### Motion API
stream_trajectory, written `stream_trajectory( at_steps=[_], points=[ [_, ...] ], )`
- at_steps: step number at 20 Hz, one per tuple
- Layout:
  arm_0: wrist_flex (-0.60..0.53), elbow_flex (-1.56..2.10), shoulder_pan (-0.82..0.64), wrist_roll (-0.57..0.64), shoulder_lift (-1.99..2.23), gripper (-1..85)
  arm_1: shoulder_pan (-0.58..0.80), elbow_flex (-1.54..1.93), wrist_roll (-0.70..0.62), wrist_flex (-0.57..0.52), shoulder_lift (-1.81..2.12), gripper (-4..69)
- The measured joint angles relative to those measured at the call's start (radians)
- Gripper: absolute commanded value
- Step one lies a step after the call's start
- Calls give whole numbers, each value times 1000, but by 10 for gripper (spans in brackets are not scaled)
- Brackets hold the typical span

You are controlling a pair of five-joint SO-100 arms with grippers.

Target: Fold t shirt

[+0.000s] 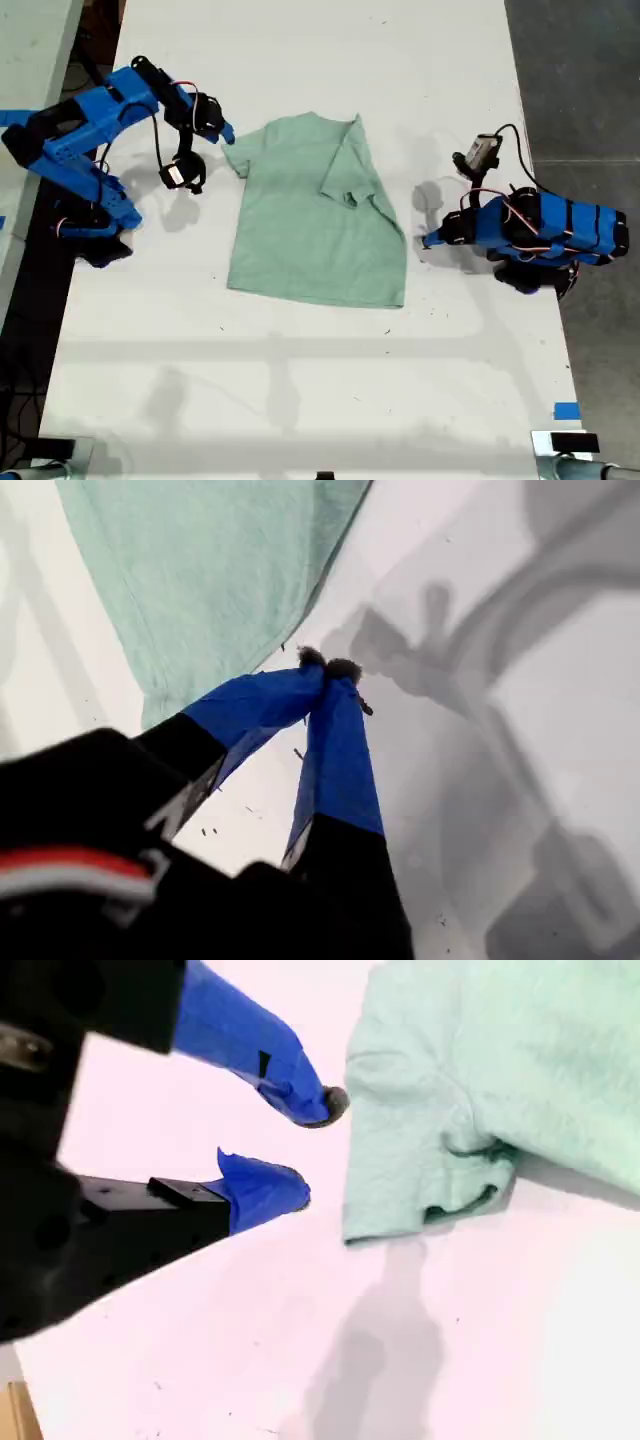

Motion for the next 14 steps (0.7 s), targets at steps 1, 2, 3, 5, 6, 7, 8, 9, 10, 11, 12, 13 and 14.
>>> stream_trajectory(
  at_steps=[1, 2, 3, 5, 6, 7, 8, 9, 10, 11, 12, 13, 14],
  points=[
    [11, -37, -18, 38, -74, 114, 0, 0, 0, 0, 0, -1],
    [-6, -72, -38, 48, -135, 117, 0, 0, 0, 0, 0, -1],
    [0, -103, -52, 66, -186, 120, 0, 0, 0, 0, 0, -1],
    [-12, -158, -60, 91, -282, 130, 0, 0, 0, 0, 0, -1],
    [-15, -183, -58, 91, -334, 141, 0, 0, 0, 0, 0, -1],
    [-26, -195, -58, 103, -379, 147, 0, 0, 0, 0, 0, -1],
    [-37, -209, -57, 103, -423, 147, 0, 0, 0, 0, 0, -1],
    [-51, -225, -60, 97, -468, 145, 0, 0, 0, 0, 0, -1],
    [-54, -241, -63, 98, -511, 143, 0, 0, 0, 0, 0, -1],
    [-61, -253, -69, 97, -540, 142, 0, 0, 0, 0, 0, -1],
    [-61, -262, -78, 100, -560, 140, 0, 0, 0, 0, 0, -1],
    [-54, -270, -86, 97, -569, 136, 0, 0, 0, 0, 0, -1],
    [-60, -275, -91, 91, -580, 127, 0, 0, 0, 0, 0, -1]
  ],
)
